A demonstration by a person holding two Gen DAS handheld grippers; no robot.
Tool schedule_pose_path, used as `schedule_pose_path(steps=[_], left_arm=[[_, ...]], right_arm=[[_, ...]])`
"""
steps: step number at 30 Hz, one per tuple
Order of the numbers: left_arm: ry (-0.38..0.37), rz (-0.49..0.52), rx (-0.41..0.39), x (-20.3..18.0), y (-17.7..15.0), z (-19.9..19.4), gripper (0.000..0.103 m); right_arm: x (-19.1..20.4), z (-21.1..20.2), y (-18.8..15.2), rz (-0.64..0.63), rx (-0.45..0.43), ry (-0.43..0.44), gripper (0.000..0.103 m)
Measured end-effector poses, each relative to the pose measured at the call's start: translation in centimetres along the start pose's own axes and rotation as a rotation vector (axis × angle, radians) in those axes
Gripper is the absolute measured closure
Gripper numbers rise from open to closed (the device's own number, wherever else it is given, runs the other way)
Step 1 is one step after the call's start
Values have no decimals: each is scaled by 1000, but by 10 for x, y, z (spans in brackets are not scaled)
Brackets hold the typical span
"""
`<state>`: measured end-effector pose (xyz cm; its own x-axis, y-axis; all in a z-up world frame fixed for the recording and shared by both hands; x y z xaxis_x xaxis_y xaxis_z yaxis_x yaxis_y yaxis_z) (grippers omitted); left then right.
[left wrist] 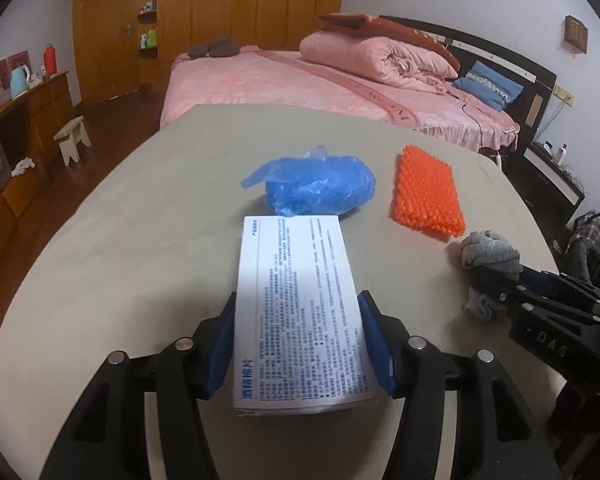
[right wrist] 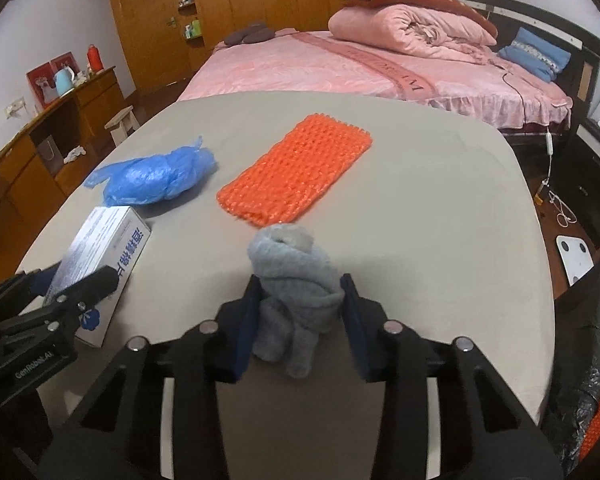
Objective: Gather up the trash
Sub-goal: 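Grasp the white medicine box with the left tool while the right tool grasps the grey sock, then carry the box and grey sock over the bin and open both tools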
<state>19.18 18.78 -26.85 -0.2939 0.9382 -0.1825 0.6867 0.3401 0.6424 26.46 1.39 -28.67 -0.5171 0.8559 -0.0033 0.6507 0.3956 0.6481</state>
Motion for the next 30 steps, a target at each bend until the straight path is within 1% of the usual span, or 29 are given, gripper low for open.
schedule_pose_path(steps=[2, 5, 6, 7, 9, 12, 13, 19, 25, 30], left_arm=[[1, 2, 16, 0, -2, 3, 46], [-7, 8, 25, -3, -4, 4, 46], [-9, 9, 24, -3, -4, 4, 49], [-11, 8, 23, -3, -4, 4, 49], [-17, 10, 13, -4, -4, 2, 49], [-23, 17, -39, -8, 0, -11, 49], [-28, 14, -44, -10, 0, -13, 49], [-63, 35, -36, -27, -5, -27, 49], [-104, 44, -29, -44, -11, -37, 49], [-126, 55, -73, -60, -6, -52, 49]], right_arm=[[-3, -1, 0, 14, -5, 9, 68], [-5, -6, 1, 29, -21, 0, 68], [-6, -9, 0, 34, -26, -2, 68], [-7, -10, 0, 38, -29, -3, 68], [-9, -14, -2, 43, -34, -3, 68], [-13, -22, -4, 50, -42, -7, 68], [-15, -25, -4, 54, -47, -9, 68], [-28, -42, -6, 70, -67, -22, 68], [-43, -58, -16, 104, -80, -41, 68], [-50, -71, -17, 126, -104, -49, 68]])
Point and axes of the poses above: each gripper's, at about its wrist camera, not at the fingertips, and z roughly the way its jaws point, x to its left, y to its top, the point moved 8 cm from there along z, roughly the way its jaws point, and after that the axes turned 8 degrees about -z, right-handed, at the moved point
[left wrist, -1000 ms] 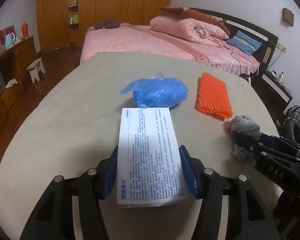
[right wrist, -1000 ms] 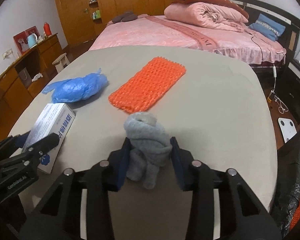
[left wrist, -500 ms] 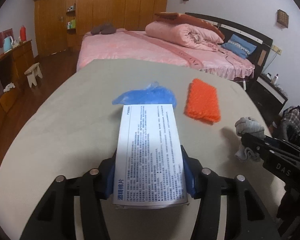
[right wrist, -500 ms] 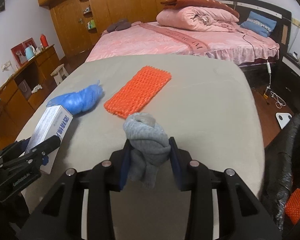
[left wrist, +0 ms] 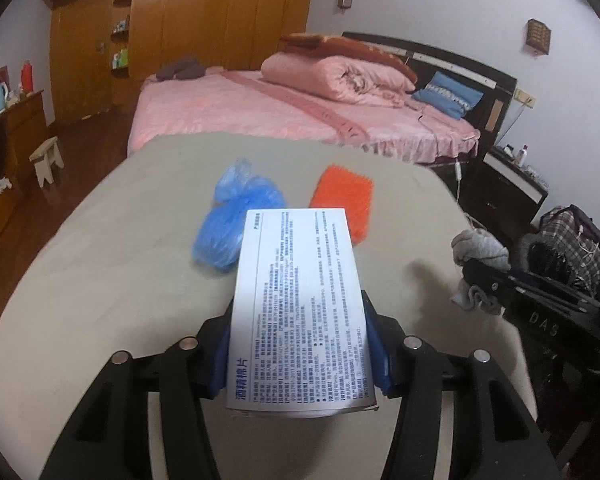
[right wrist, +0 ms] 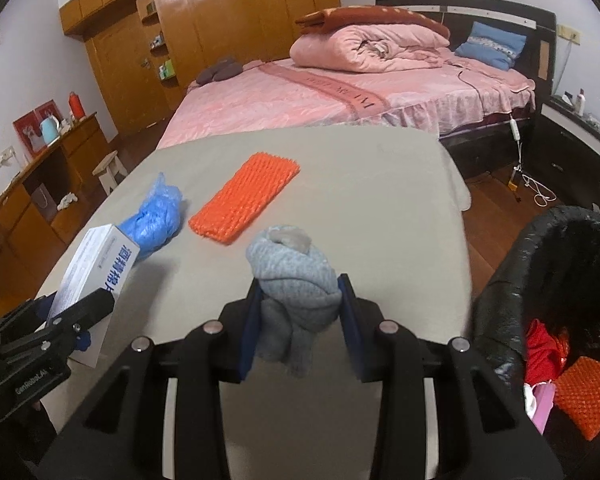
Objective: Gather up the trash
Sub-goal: 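Carry the box and grey sock over the bin and open both tools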
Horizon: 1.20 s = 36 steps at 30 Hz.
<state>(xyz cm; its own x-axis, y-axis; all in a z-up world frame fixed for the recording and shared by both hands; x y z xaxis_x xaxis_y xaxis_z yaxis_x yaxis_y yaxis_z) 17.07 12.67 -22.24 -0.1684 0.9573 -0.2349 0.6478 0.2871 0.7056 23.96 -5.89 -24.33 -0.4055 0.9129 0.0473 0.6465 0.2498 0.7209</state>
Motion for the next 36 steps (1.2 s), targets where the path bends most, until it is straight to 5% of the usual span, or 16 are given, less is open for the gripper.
schedule_pose_path(steps=[14, 36], left_arm=[[-24, 91, -125, -61, 53, -55, 49], [-203, 213, -124, -178, 42, -87, 49]], right_arm=[[-40, -85, 25, 24, -126, -74, 68], [-136, -176, 4, 113, -189, -262, 67]])
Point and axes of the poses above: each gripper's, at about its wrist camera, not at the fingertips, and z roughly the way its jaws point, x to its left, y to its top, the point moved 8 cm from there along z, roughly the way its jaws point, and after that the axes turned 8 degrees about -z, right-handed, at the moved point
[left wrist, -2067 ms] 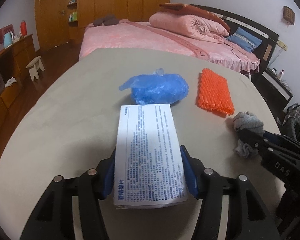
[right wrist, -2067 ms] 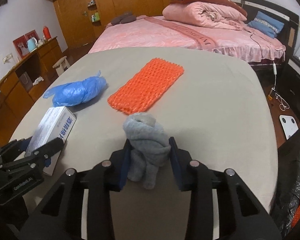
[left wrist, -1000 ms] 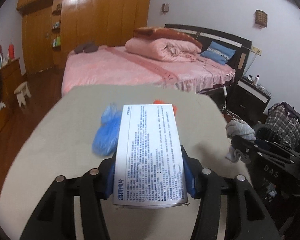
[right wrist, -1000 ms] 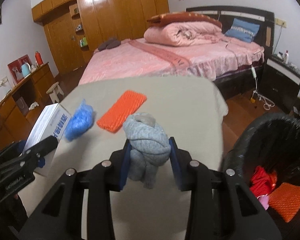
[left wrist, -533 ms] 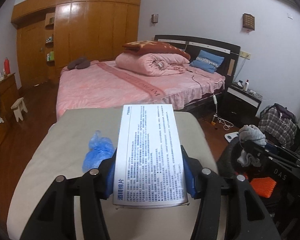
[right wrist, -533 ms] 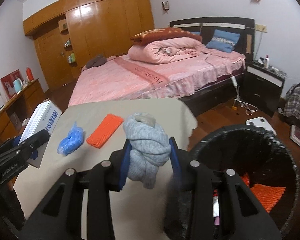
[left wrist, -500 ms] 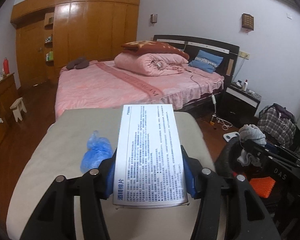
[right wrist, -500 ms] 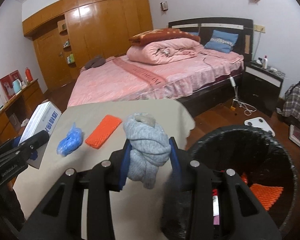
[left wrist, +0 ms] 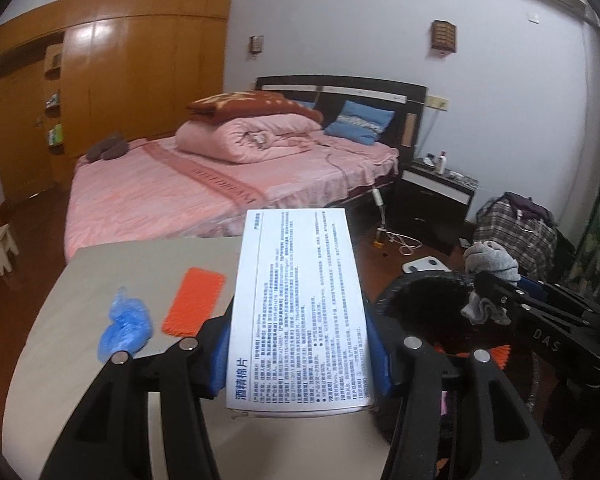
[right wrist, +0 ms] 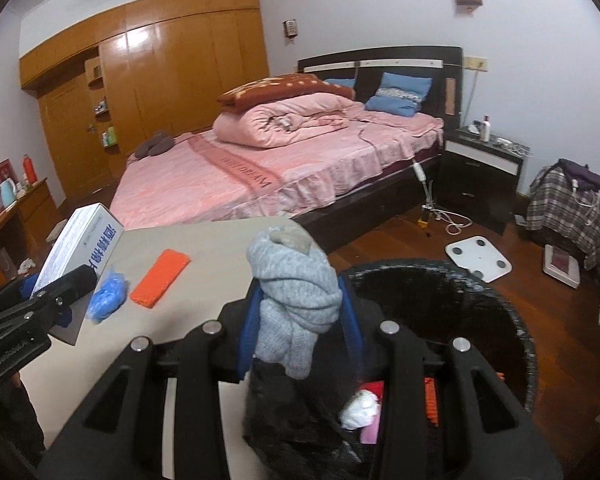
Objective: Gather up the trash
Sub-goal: 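Carry the box and grey sock over the bin and open both tools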
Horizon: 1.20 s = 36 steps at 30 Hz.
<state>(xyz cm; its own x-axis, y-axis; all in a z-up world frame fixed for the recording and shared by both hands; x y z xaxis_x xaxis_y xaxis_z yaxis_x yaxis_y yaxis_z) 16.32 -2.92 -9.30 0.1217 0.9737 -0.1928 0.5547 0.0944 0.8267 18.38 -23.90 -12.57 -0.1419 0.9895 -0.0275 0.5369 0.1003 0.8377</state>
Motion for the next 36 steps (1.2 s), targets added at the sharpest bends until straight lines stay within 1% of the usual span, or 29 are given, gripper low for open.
schedule_pose_path(steps=[4, 16, 27, 36], left_arm=[[-37, 24, -4, -22, 0, 0, 49], [-114, 85, 3, -71, -3, 4, 49], [-155, 116, -1, -101, -4, 0, 49], [-185, 143, 18, -117, -12, 8, 49]], right_arm=[[-20, -6, -5, 11, -3, -40, 67], [-68, -19, -23, 55, 2, -121, 67], [-85, -35, -27, 62, -13, -158, 67], [-101, -37, -37, 74, -1, -181, 67]])
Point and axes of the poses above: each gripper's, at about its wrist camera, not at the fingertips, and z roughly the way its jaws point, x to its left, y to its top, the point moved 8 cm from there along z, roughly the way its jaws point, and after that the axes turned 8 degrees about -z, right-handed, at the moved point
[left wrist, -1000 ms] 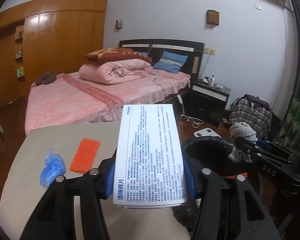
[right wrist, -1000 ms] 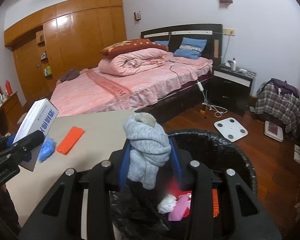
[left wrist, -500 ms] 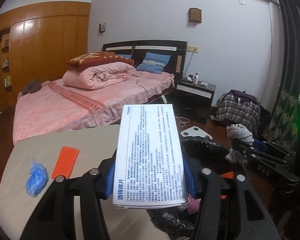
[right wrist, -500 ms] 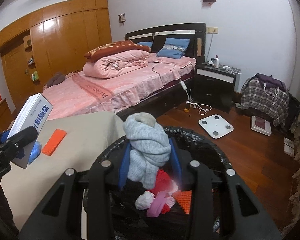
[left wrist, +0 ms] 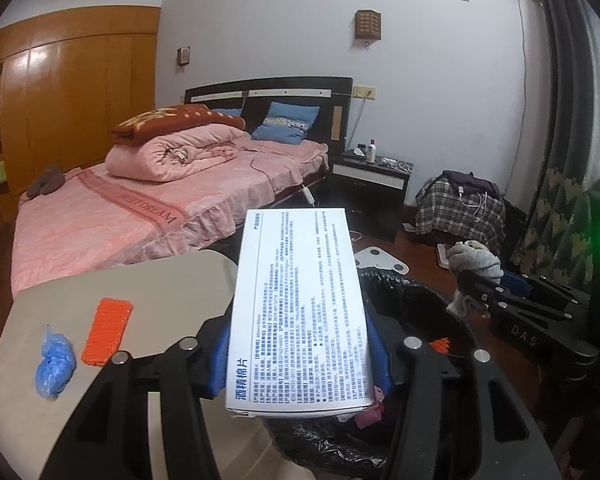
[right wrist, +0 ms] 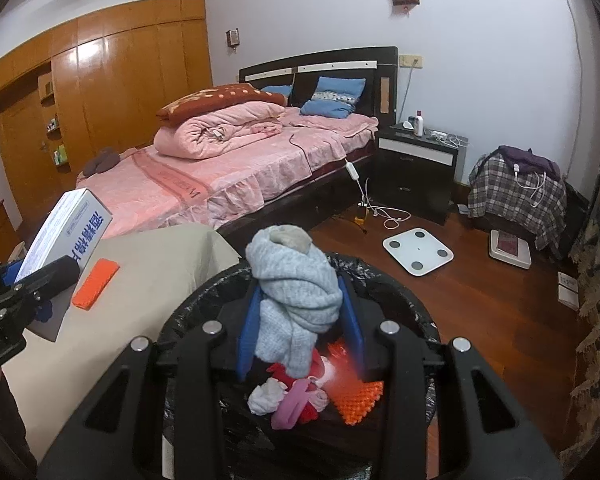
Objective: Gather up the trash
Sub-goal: 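Carry the box and grey sock over the bin and open both tools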
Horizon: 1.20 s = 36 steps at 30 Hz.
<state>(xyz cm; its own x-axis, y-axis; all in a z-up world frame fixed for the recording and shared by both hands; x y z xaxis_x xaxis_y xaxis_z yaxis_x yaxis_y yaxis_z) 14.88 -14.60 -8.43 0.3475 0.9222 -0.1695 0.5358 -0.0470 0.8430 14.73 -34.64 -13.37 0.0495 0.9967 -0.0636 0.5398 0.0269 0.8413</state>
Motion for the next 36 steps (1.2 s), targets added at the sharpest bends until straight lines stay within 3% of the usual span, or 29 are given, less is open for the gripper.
schedule_pose_path(steps=[36], left_arm=[[-124, 32, 169, -40, -43, 99, 47]], right_arm=[[-49, 27, -25, 5, 65, -57, 66]])
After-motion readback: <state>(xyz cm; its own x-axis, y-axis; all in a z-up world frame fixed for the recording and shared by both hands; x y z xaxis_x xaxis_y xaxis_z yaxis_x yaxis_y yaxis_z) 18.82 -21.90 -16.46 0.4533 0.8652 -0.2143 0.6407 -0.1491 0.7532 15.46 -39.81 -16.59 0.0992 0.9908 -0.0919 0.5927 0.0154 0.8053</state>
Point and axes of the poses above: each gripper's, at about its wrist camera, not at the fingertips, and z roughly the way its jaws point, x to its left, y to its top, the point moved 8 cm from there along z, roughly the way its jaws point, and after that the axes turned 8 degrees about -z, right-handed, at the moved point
